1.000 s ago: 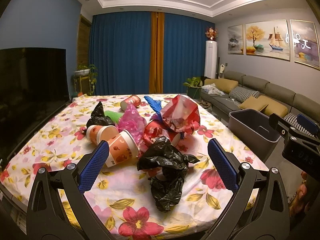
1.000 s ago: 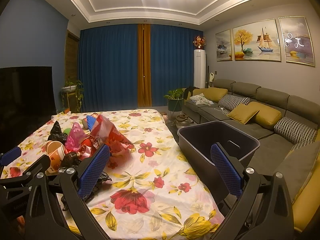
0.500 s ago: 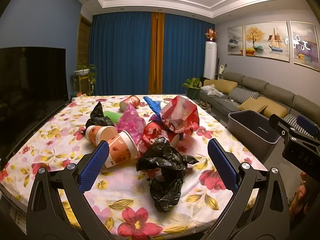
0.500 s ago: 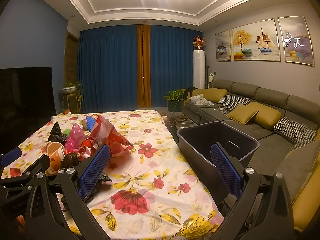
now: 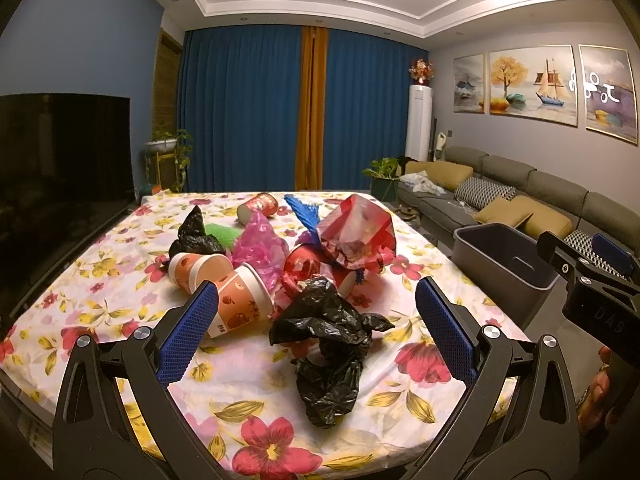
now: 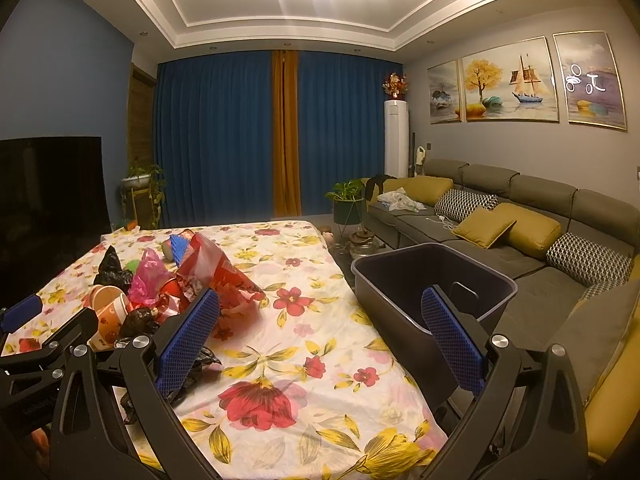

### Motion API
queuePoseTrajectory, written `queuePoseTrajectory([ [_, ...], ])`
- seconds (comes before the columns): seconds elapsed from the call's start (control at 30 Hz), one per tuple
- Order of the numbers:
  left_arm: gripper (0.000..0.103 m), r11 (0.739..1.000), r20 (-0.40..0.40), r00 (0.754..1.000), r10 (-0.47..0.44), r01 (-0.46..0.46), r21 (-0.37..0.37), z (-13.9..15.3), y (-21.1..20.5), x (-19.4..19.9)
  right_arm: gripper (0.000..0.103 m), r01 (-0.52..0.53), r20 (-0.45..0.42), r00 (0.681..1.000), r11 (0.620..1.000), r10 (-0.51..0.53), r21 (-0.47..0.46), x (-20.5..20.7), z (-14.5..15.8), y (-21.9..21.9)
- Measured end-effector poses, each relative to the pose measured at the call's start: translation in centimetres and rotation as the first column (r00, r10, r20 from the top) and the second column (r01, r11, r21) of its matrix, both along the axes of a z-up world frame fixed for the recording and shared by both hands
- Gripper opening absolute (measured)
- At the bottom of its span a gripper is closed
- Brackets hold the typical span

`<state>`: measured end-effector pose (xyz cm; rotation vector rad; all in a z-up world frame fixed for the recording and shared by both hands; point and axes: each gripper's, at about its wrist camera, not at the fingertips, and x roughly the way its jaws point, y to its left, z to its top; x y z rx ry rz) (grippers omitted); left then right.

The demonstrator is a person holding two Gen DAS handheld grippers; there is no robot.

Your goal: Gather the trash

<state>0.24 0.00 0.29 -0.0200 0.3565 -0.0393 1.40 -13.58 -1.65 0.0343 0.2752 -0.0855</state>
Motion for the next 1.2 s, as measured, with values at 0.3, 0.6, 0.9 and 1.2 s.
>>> queuePoseTrajectory([
  [0.3,0.097,1.0,0.0,1.0,-0.001,0.001,0.0,-0.02,0.02,-0.01,0.098,0.005,0.002,1.0,1.0,-0.005,0.004,0.05,-0.11,-0.28],
  [0.6,0.097,1.0,-0.002,1.0,-0.007,0.007,-0.004,-0.08,-0.23,0.17,0.098,0.008,0.004,1.0,1.0,-0.008,0.005,-0.08,-0.05,-0.43],
  [0.9,0.097,1.0,-0.006,1.0,-0.011,0.011,-0.013,-0.21,-0.43,0.38,0.098,0.013,0.005,1.0,1.0,-0.013,0.009,-0.07,0.09,-0.66],
  [1.2,0.097,1.0,-0.003,1.0,-0.019,0.019,-0.013,-0.3,-0.77,0.59,0.098,0.017,0.009,1.0,1.0,-0.017,0.01,0.16,0.07,-0.85],
])
